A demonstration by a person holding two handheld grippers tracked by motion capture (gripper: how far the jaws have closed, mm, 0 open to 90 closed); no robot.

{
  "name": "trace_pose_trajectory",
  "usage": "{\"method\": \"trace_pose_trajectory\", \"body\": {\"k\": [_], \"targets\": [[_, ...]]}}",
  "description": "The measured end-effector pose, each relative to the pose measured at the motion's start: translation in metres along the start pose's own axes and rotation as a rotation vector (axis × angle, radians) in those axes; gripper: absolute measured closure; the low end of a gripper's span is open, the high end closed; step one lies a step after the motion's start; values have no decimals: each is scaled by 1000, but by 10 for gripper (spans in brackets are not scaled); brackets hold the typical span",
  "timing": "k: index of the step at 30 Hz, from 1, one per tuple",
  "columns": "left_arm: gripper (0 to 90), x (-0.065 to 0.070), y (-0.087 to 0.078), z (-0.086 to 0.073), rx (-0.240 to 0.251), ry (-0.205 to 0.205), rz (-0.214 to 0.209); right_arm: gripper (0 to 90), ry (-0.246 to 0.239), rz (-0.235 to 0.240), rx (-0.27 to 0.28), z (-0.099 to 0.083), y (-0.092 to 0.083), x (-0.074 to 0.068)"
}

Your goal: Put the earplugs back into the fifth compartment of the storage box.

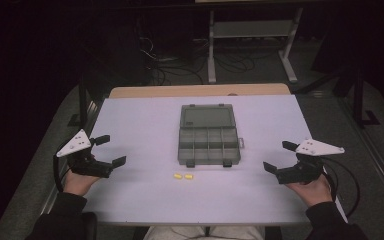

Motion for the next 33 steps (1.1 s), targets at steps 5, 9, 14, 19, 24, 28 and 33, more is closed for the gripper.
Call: {"method": "trace_pose_trajectory", "body": {"k": [5,9,14,19,24,28,33], "targets": [[0,2,4,7,-30,7,-25,0,-7,3,-3,1,0,-2],[0,7,12,15,-62,34,-47,0,-6,3,0,1,0,-1],[0,13,23,24,-118,81,-72,0,-5,8,1,1,-1,-1],[0,19,37,29,-168,110,-96,0,-3,12,5,1,-2,-2],[0,23,46,32,-201,135,-117,0,-2,18,8,2,-2,-2],[0,24,50,34,-215,134,-136,0,-3,22,3,1,-2,-2],[0,26,58,34,-245,143,-149,0,-9,27,-1,1,-1,-3]]}}
Point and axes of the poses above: each handheld gripper's, and its own axes: y roughly forward along the jaws, z roughly out of its top, x roughly to its right, the point moved 3 cm from there along y, roughly forward along the jaws, and after that the axes turned 9 degrees about -z, right-handed, at the moved point
